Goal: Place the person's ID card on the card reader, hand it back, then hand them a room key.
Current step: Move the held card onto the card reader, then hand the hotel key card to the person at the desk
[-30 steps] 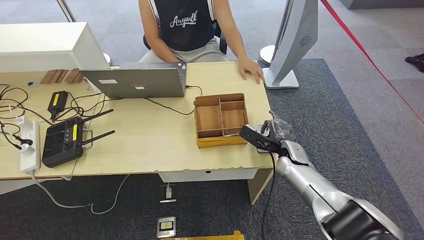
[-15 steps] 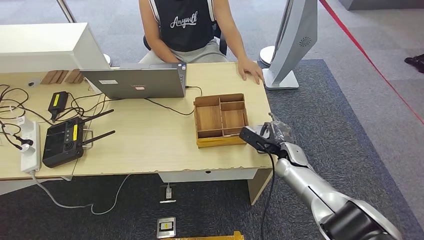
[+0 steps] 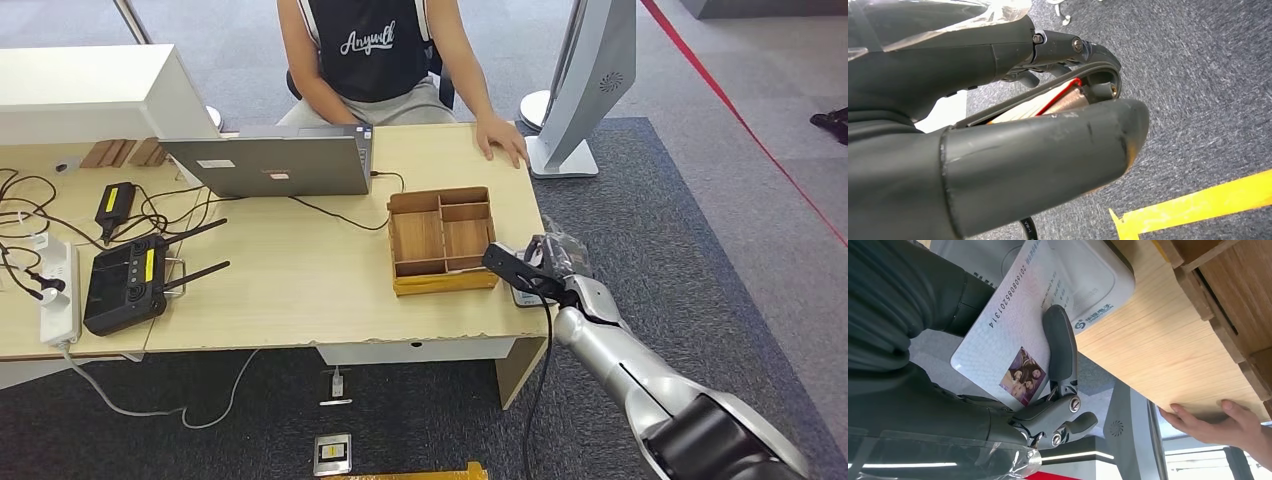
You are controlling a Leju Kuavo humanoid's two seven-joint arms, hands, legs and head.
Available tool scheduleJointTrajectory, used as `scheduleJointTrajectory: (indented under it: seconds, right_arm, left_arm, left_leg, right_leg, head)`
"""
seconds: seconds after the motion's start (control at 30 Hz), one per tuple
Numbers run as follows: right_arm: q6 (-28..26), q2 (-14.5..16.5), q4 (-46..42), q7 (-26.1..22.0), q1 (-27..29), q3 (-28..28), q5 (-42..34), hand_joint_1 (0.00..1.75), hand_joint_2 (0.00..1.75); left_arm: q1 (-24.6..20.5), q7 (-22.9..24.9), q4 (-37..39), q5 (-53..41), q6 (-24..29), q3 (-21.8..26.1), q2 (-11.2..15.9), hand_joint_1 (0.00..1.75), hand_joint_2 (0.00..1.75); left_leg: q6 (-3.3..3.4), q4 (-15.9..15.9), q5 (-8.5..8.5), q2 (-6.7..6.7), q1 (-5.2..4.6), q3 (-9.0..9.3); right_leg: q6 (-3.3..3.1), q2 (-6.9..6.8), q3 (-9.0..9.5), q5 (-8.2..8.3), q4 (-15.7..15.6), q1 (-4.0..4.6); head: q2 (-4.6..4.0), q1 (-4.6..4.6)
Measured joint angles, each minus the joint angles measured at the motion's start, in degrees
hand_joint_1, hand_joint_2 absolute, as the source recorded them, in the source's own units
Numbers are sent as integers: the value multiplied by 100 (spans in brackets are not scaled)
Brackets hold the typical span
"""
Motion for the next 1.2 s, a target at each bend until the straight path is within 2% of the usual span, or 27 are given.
scheduleJointTrajectory:
  seconds: [0.23,0.73,1.2]
  right_arm:
    - [-80,-4,-13,-33,-51,-6,-64,175,175]
    - [-322,-34,-375,-111,-959,-183,-233,175,175]
    - [-94,780,-568,44,-1790,-8,190,175,175]
  left_arm:
    - [1,-14,0,-5,0,0,0,0,0]
    - [1,-180,0,-117,-95,-2,4,0,0]
    - [-7,-67,0,-207,-79,-2,-8,0,0]
  left_leg:
    - [0,0,0,0,-1,-5]
    - [1,0,2,1,-2,-9]
    - [-3,0,4,3,2,-13]
  right_leg:
    - [0,0,-3,1,1,-1]
    - [-4,0,-8,4,4,-2]
    - [-6,7,-18,4,9,2]
  head:
    - [0,0]
    - [0,-1]
    - [0,0]
